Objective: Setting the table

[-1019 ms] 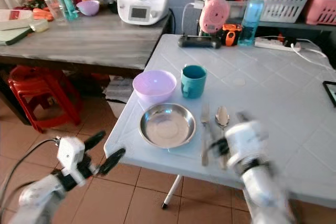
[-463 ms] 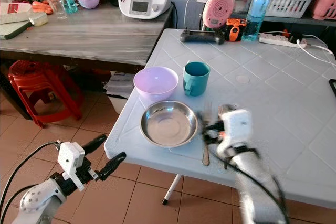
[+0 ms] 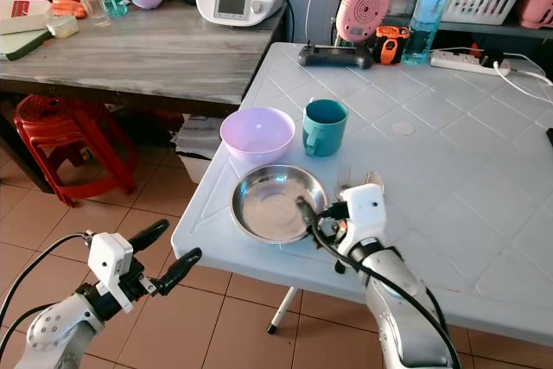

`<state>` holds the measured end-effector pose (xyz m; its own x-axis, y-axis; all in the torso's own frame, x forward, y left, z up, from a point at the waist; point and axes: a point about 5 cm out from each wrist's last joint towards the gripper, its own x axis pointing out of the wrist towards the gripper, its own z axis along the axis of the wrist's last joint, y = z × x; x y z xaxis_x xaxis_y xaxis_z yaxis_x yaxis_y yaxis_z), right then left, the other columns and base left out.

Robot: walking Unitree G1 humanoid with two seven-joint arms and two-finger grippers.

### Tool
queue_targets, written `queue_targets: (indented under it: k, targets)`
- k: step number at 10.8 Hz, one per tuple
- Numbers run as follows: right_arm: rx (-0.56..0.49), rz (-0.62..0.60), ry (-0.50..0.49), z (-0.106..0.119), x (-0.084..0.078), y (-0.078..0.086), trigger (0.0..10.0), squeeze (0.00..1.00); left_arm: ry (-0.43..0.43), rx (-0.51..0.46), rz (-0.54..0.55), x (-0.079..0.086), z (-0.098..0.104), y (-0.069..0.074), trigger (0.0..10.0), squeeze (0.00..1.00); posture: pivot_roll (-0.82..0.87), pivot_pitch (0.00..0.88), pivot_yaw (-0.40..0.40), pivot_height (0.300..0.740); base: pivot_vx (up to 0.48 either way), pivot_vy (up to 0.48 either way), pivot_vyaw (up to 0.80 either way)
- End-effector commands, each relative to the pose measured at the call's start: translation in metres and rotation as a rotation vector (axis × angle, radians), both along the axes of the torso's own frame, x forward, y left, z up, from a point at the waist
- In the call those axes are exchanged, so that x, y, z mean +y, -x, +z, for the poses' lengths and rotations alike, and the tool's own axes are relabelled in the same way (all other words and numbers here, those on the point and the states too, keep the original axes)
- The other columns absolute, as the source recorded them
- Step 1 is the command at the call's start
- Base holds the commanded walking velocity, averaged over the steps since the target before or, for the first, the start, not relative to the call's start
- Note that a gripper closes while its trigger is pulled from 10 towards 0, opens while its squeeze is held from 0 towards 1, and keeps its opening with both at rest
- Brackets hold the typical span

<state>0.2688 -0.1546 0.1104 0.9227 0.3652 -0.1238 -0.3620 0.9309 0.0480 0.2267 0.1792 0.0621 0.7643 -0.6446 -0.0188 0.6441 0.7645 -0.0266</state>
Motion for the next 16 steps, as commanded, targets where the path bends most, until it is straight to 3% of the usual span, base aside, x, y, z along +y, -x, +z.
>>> queue_targets:
  k: [1,6,9,11,16]
  targets:
    - [0.012,0.012,-0.017,0.001,0.001,-0.002,10.0,0.0,-0.026,-0.009,-0.023,0.002,0.001,-0.001,10.0,0.0,0.03,0.064,0.049,0.74,0.0,0.0,0.0]
    - [0.06,0.042,-0.042,0.001,0.005,-0.008,10.0,0.0,-0.024,-0.053,-0.055,-0.011,0.003,-0.003,10.0,0.0,0.04,0.051,0.047,0.74,0.0,0.0,0.0]
    - [0.078,-0.02,-0.043,-0.002,-0.003,-0.01,10.0,0.0,-0.028,-0.05,-0.037,-0.006,0.002,-0.004,10.0,0.0,0.04,0.055,0.047,0.74,0.0,0.0,0.0]
    - [0.123,-0.068,-0.108,-0.009,-0.009,-0.013,10.0,0.0,-0.025,-0.051,-0.046,-0.003,0.001,-0.004,10.0,0.0,0.04,0.057,0.05,0.74,0.0,0.0,0.0]
    - [0.12,-0.008,-0.141,-0.005,0.011,-0.023,10.0,0.0,-0.032,-0.059,-0.075,-0.009,-0.001,-0.007,10.0,0.0,0.03,0.061,0.056,0.74,0.0,0.0,0.0]
